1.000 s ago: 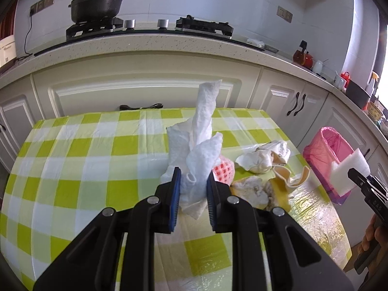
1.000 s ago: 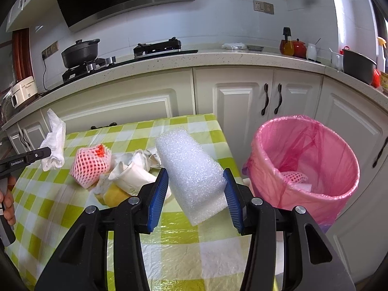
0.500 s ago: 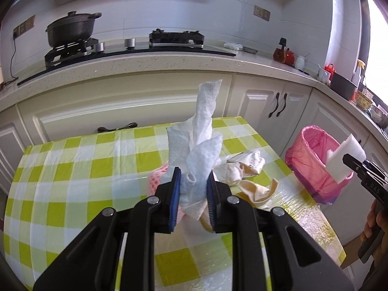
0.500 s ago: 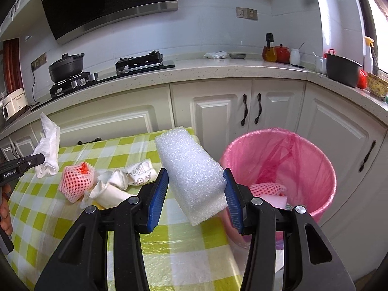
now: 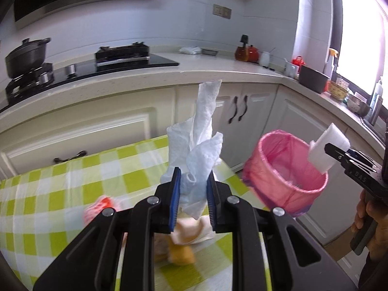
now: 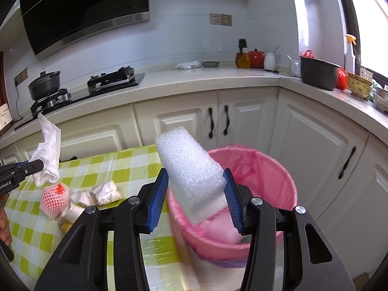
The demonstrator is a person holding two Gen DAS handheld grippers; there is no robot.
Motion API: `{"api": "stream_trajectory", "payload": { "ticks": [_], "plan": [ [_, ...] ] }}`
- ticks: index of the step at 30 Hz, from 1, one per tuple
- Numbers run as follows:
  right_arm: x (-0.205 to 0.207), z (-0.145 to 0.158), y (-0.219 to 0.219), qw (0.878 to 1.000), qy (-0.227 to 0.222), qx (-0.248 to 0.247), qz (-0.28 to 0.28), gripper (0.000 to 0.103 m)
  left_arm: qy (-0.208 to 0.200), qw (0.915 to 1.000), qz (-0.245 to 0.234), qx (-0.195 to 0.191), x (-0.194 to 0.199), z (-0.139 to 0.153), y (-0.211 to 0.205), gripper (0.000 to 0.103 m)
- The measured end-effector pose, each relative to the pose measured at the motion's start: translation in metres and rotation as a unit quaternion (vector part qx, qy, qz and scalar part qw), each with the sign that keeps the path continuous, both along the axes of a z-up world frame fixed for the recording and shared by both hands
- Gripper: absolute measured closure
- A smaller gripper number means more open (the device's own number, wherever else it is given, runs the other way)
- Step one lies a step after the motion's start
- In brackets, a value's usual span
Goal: Collect trash
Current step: 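Carry the tissue and foam sleeve over the bin and open both tools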
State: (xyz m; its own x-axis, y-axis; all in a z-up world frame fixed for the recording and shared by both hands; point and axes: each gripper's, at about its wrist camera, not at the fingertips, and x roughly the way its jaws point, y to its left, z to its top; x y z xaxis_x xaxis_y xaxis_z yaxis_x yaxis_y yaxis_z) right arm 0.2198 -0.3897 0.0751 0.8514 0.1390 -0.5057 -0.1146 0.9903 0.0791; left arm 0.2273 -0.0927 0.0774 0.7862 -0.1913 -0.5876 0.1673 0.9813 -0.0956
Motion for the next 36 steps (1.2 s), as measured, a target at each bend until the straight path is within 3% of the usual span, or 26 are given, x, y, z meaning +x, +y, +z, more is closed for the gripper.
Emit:
{"api": "stream_trajectory", "payload": {
  "ticks": [11, 20, 24, 26, 27, 36],
  "plan": [
    [0.040, -0.006, -0.055, 0.999, 0.015, 0.011, -0.030, 0.058, 0.000, 0.9956, -0.093, -0.011, 0.049, 0.014, -0.110, 0.081],
    [0.069, -0.020, -0.086, 0.998, 0.030, 0.020, -0.042, 0.057, 0.032, 0.9876, -0.153, -0.011, 0.087, -0.002, -0.188, 0.081],
    [0.082, -0.032, -0.097, 0.998, 0.042, 0.018, -0.051, 0.056, 0.055, 0.9853, -0.160, -0.020, 0.107, -0.015, -0.203, 0.076],
    [0.088, -0.037, -0.102, 0.997, 0.050, 0.019, -0.054, 0.044, 0.066, 0.9851, -0.158, -0.022, 0.116, -0.022, -0.206, 0.057],
    [0.088, -0.039, -0.103, 0.997, 0.050, 0.018, -0.056, 0.042, 0.069, 0.9850, -0.156, -0.024, 0.119, -0.024, -0.206, 0.054],
    [0.075, -0.039, -0.116, 0.996, 0.036, 0.018, -0.076, 0.041, 0.066, 0.9872, -0.144, -0.022, 0.114, -0.030, -0.192, 0.053]
  ]
}}
